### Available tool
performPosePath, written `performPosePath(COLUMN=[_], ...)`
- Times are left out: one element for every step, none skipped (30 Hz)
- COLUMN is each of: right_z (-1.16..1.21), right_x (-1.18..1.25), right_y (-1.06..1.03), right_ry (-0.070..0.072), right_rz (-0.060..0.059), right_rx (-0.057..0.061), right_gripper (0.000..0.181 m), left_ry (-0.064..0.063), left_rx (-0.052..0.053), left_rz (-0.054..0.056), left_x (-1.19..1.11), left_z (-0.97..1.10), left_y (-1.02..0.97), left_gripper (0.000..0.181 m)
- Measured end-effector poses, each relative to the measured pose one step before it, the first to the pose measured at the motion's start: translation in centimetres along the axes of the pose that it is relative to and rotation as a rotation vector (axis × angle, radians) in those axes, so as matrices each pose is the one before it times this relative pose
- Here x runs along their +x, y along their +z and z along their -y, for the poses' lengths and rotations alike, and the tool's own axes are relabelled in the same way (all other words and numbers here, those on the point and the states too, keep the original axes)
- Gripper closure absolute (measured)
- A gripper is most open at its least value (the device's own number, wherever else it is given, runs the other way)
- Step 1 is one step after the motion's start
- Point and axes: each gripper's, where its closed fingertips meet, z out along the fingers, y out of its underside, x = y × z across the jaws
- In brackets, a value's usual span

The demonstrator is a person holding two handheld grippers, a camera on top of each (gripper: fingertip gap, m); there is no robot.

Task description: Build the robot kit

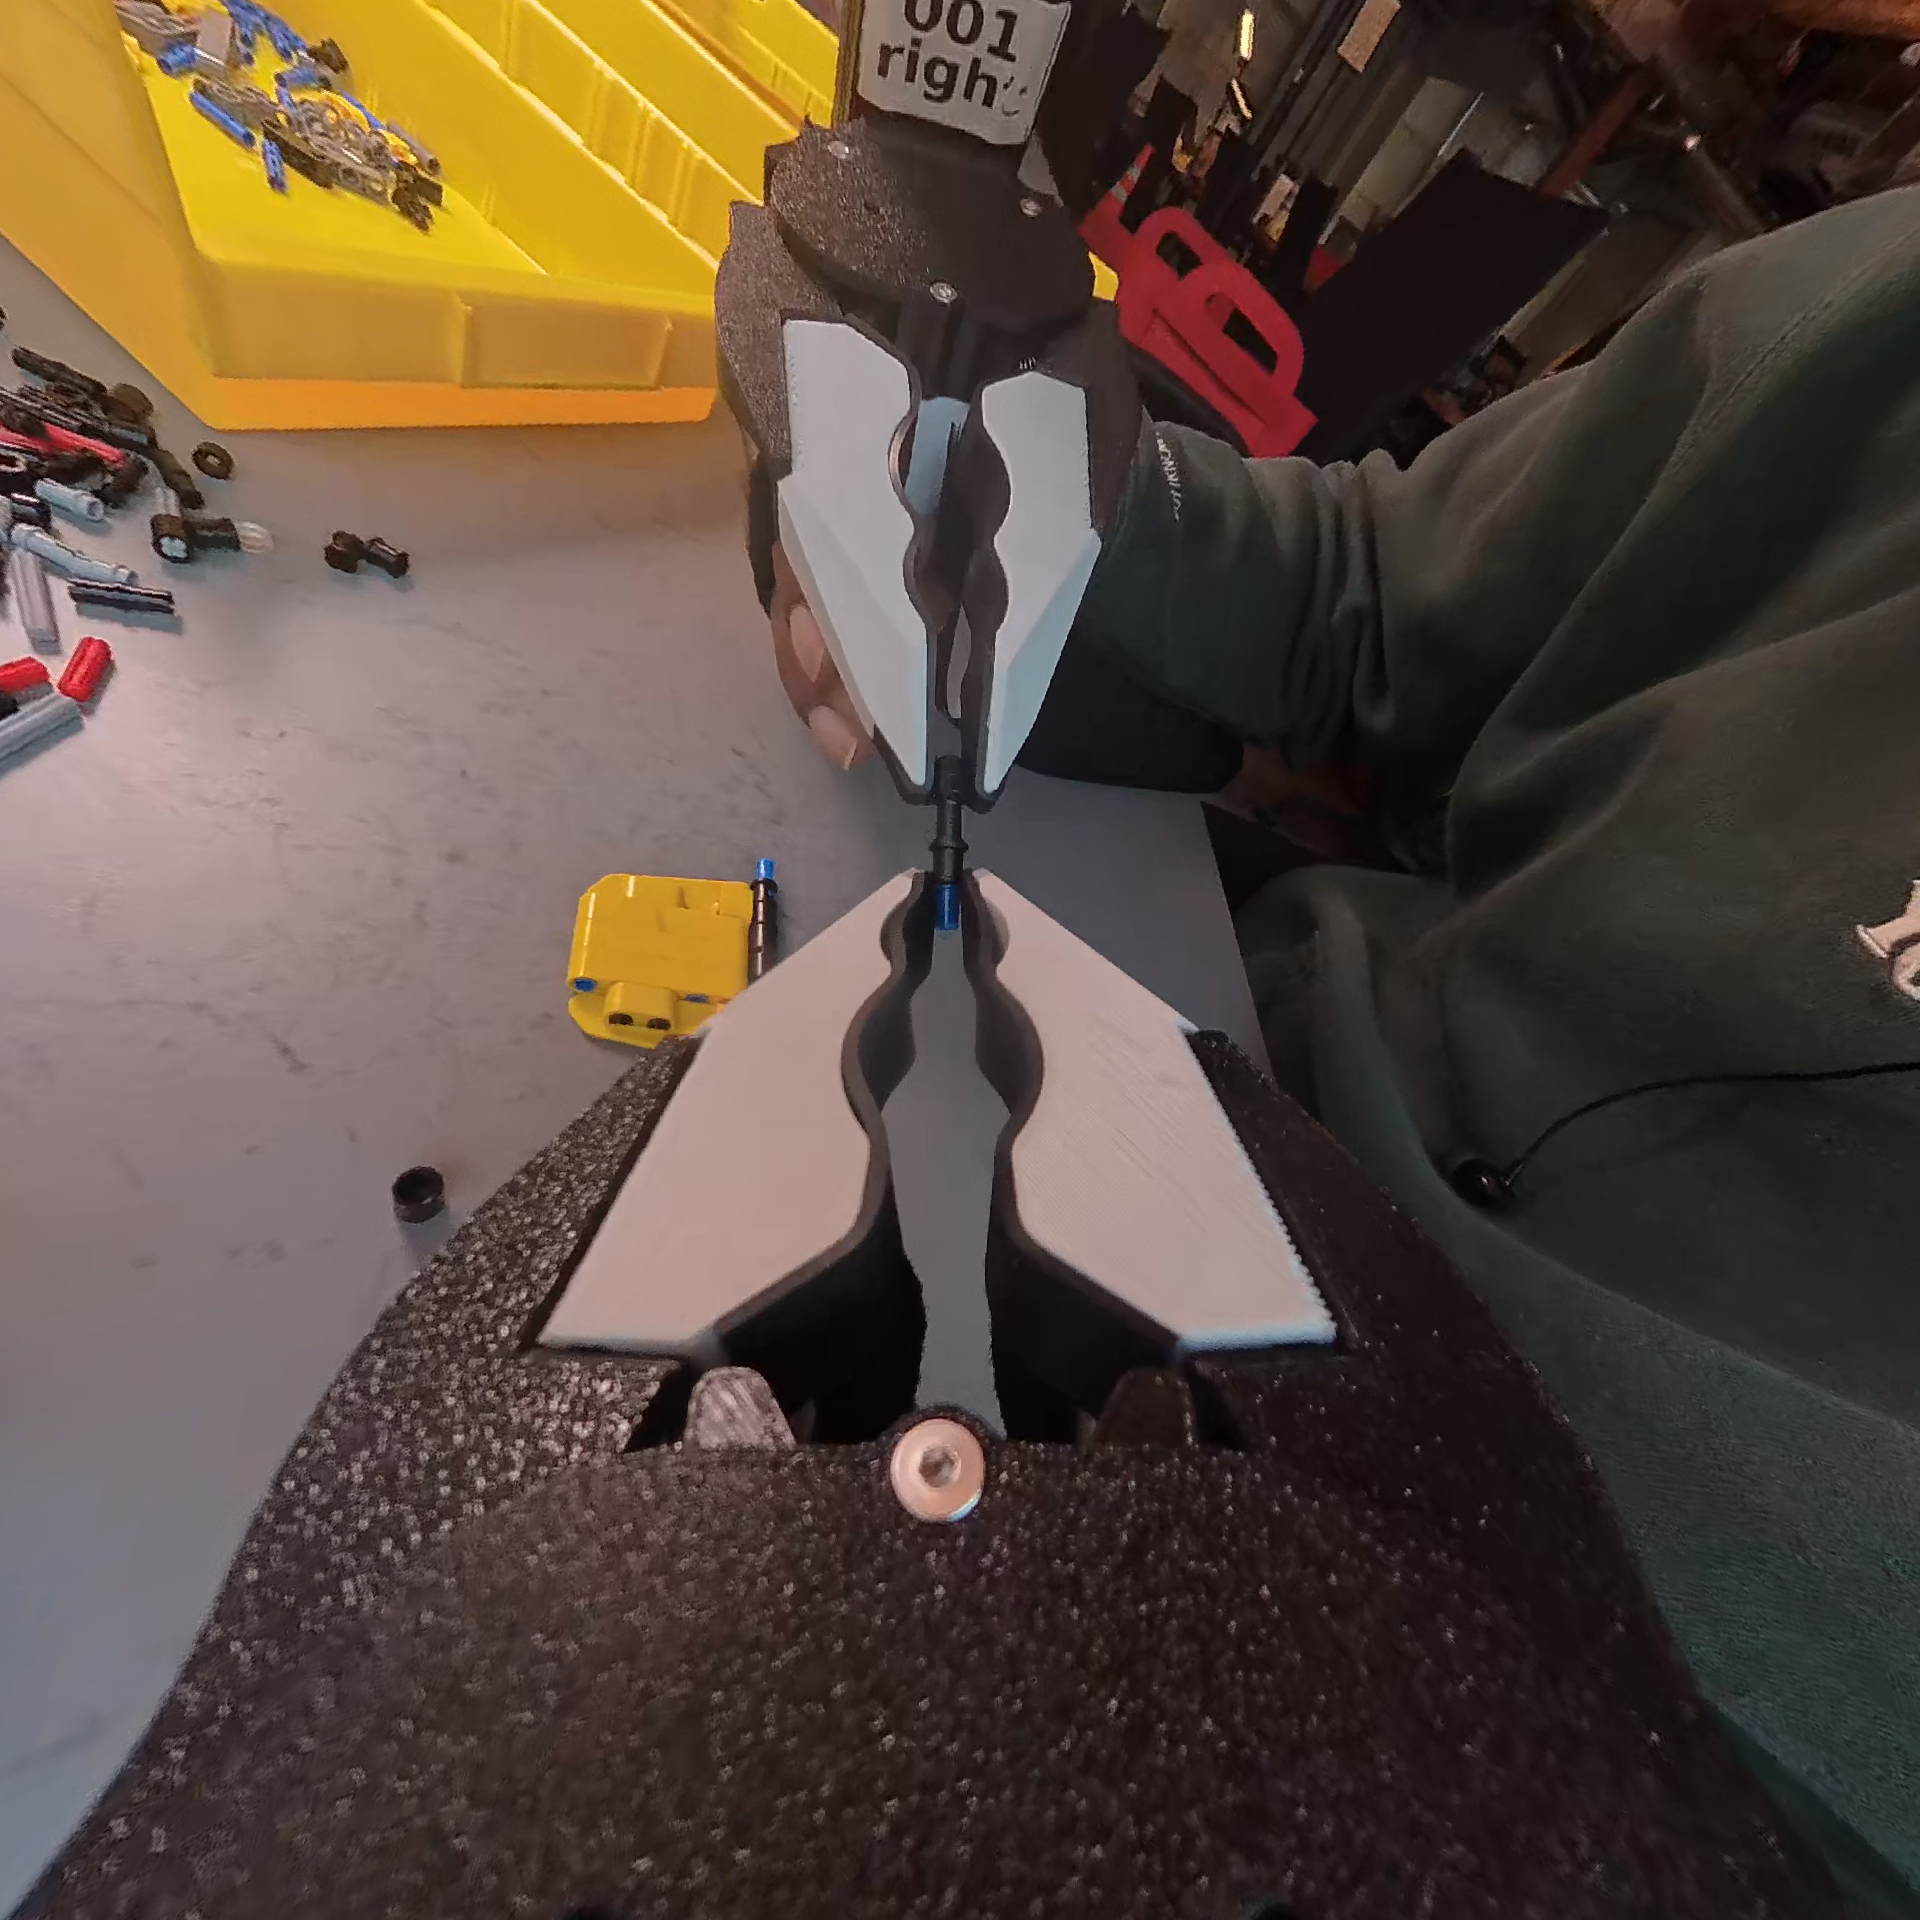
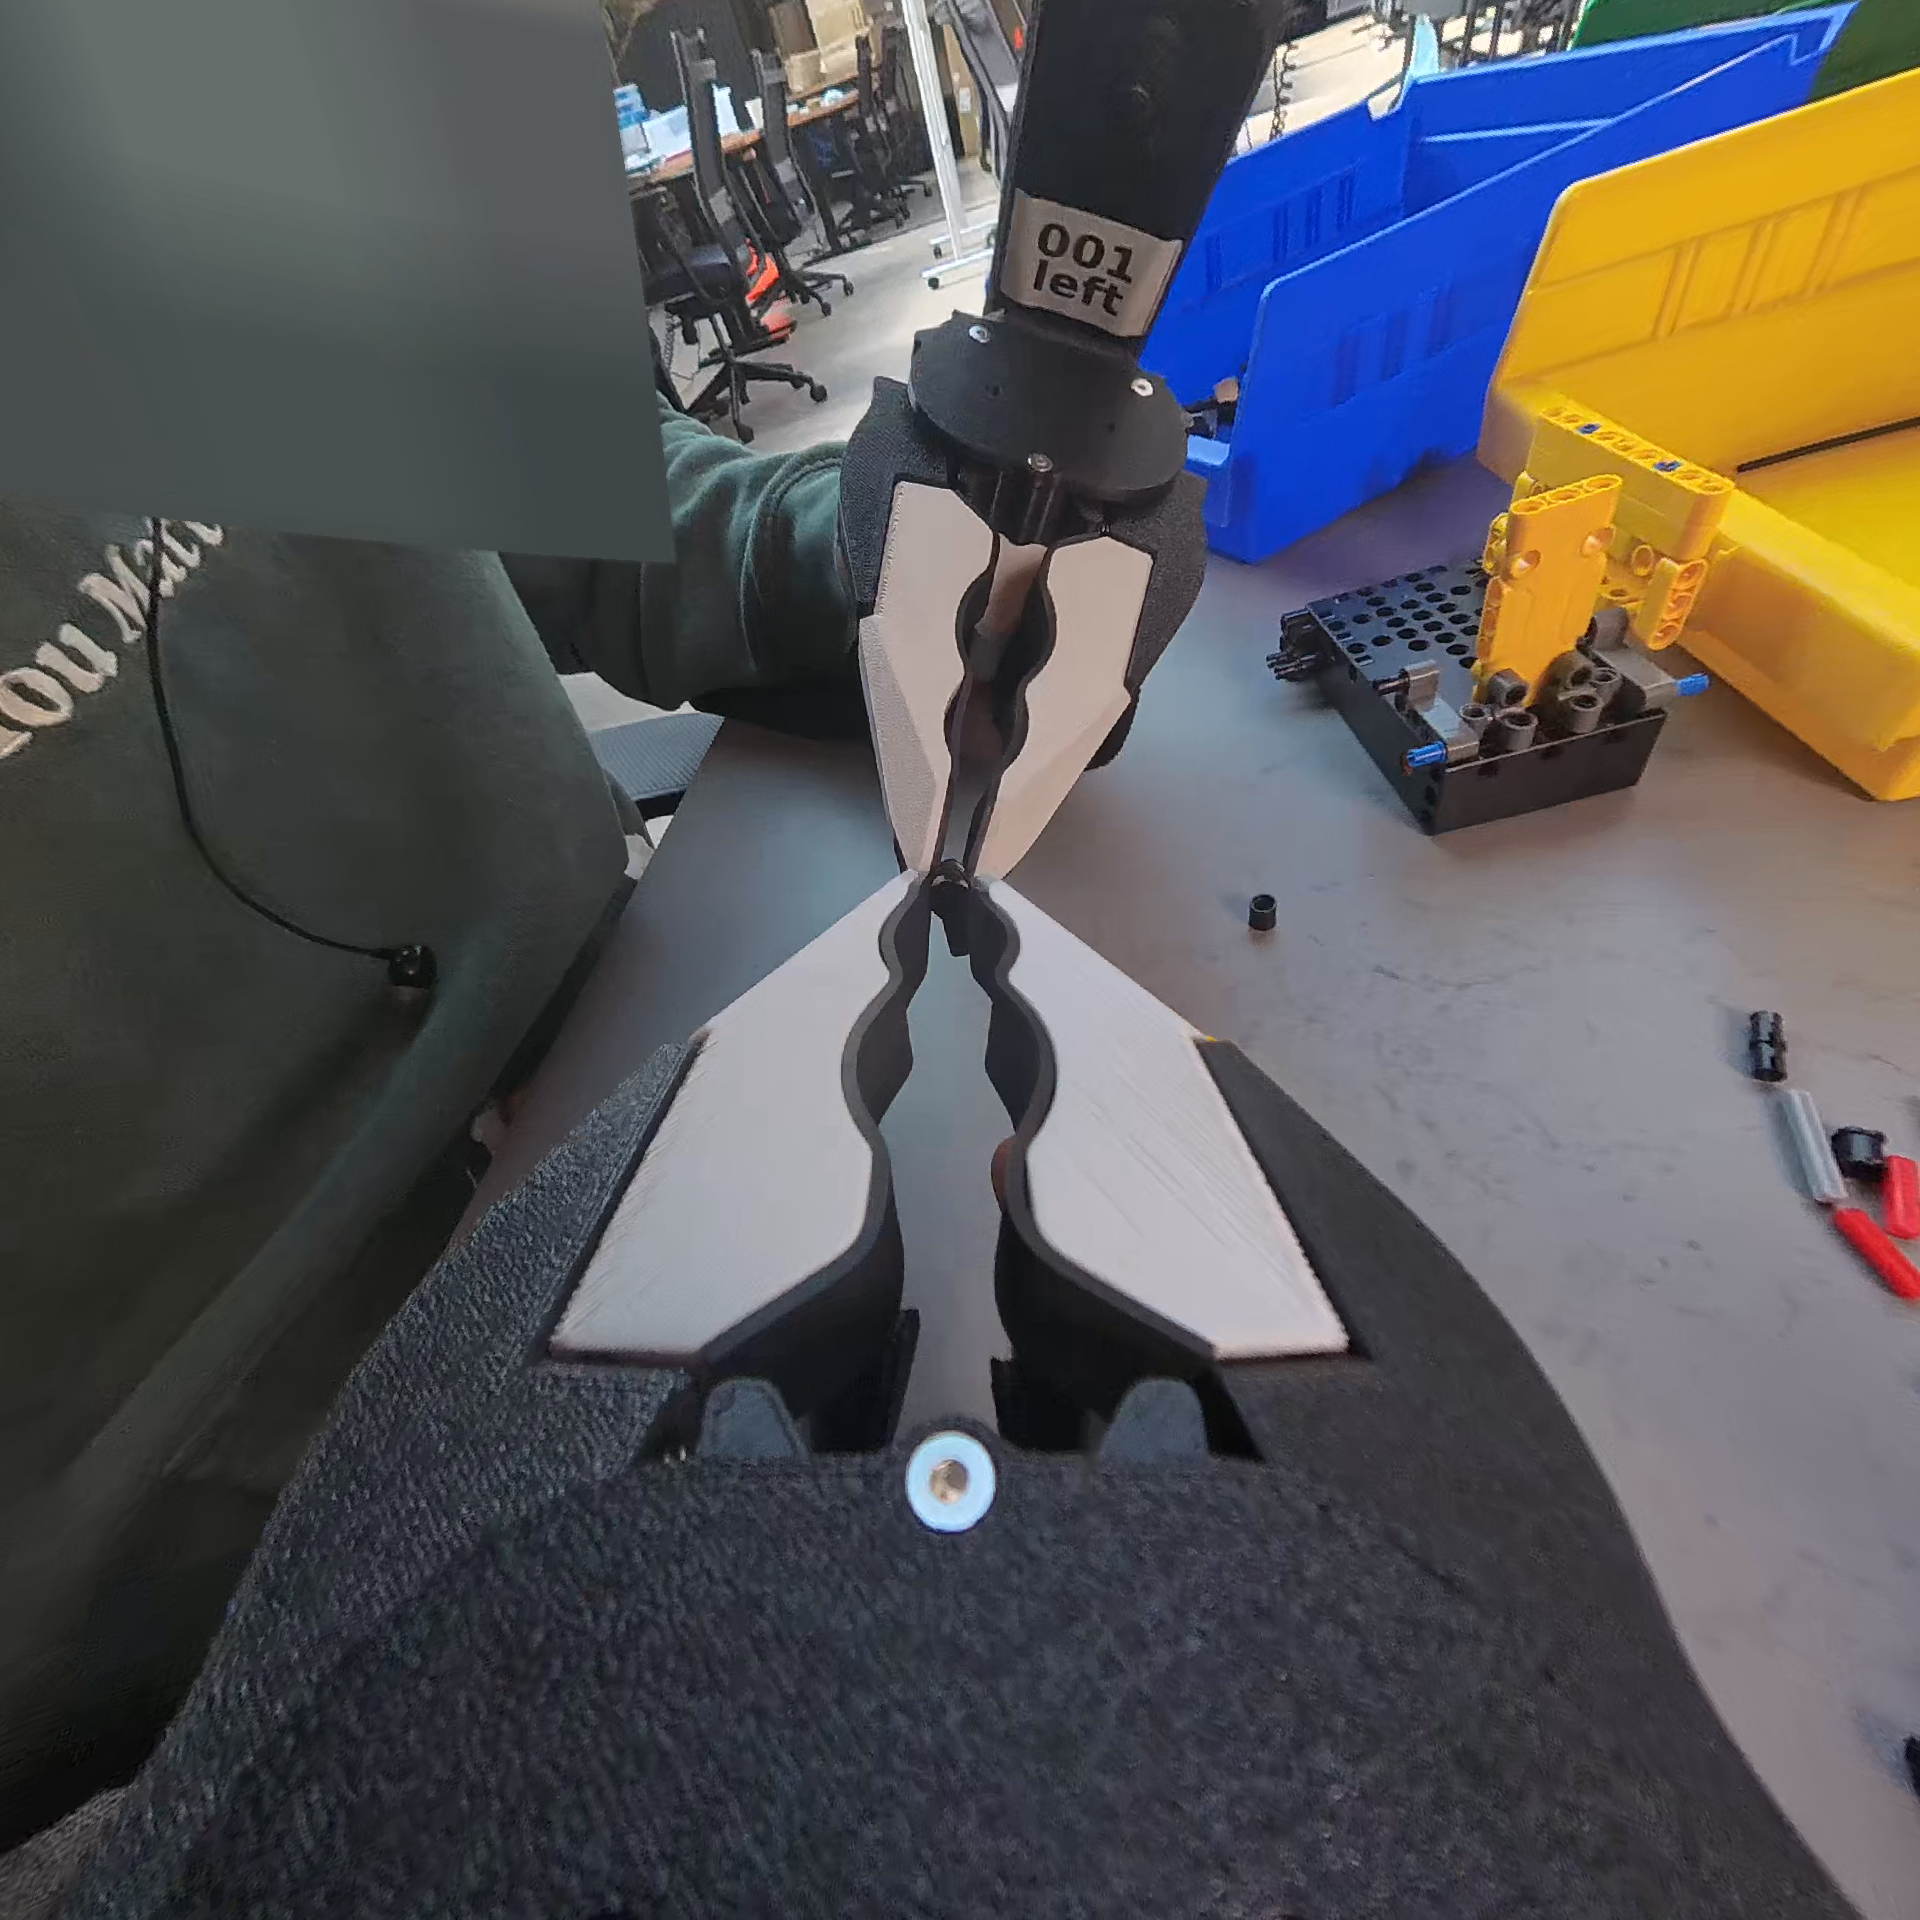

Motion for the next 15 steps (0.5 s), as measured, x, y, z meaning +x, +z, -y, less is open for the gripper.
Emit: performPosePath(right_z=[0.272, 0.253, 0.102, -0.088, -0.009, 0.107, -0.066, -0.045, 0.232, 0.291, 0.070, 0.030, 0.154, 0.294, 0.313], right_x=[-0.198, -0.094, -0.042, 0.038, -0.080, -0.205, -0.167, 0.034, 0.115, 0.124, 0.057, 0.014, 0.008, 0.055, 0.198], right_y=[-0.036, -0.033, 0.055, 0.143, 0.165, 0.188, 0.202, 0.013, -0.190, -0.263, -0.139, -0.001, 0.014, -0.024, -0.068], right_ry=[0.0072, 0.0105, 0.0105, 0.0009, 0.0006, 0.0020, -0.0055, -0.0225, -0.0171, -0.0065, 0.0028, 0.0125, 0.0017, -0.0034, 0.0038], right_rz=[0.0114, 0.0061, 0.0013, -0.0054, 0.0026, 0.0129, 0.0100, -0.0055, -0.0107, -0.0089, -0.0063, -0.0042, -0.0080, -0.0159, -0.0219], right_rx=[0.0149, 0.0206, 0.0146, 0.0015, 0.0024, 0.0038, -0.0148, -0.0233, -0.0079, 0.0007, -0.0033, 0.0016, 0.0161, 0.0266, 0.0220], right_gripper=[0.175, 0.175, 0.175, 0.175, 0.175, 0.175, 0.175, 0.175, 0.175, 0.175, 0.175, 0.175, 0.175, 0.174, 0.174], left_ry=[-0.0008, 0.0019, 0.0019, -0.0017, -0.0029, 0.0006, 0.0081, 0.0070, -0.0077, -0.0134, 0.0000, 0.0105, 0.0025, -0.0090, -0.0059], left_rx=[0.0100, 0.0085, 0.0014, -0.0050, -0.0036, -0.0045, -0.0087, -0.0041, 0.0128, 0.0192, 0.0078, 0.0011, 0.0081, 0.0193, 0.0216], left_rz=[-0.0109, -0.0054, -0.0016, -0.0014, -0.0057, -0.0097, -0.0036, 0.0021, -0.0052, -0.0119, -0.0036, 0.0058, 0.0010, -0.0060, -0.0001], left_x=[0.201, 0.149, 0.040, -0.027, 0.036, 0.166, 0.120, -0.028, -0.058, 0.015, -0.006, -0.042, 0.009, 0.017, -0.070], left_z=[0.131, 0.124, -0.012, -0.158, -0.164, -0.116, -0.127, -0.028, 0.239, 0.363, 0.188, 0.043, 0.101, 0.271, 0.323], left_y=[0.003, 0.040, 0.041, 0.082, 0.151, 0.218, 0.211, 0.045, -0.172, -0.202, -0.086, 0.046, 0.050, -0.074, -0.162], left_gripper=[0.178, 0.178, 0.178, 0.178, 0.178, 0.178, 0.178, 0.178, 0.177, 0.177, 0.177, 0.177, 0.177, 0.177, 0.177])
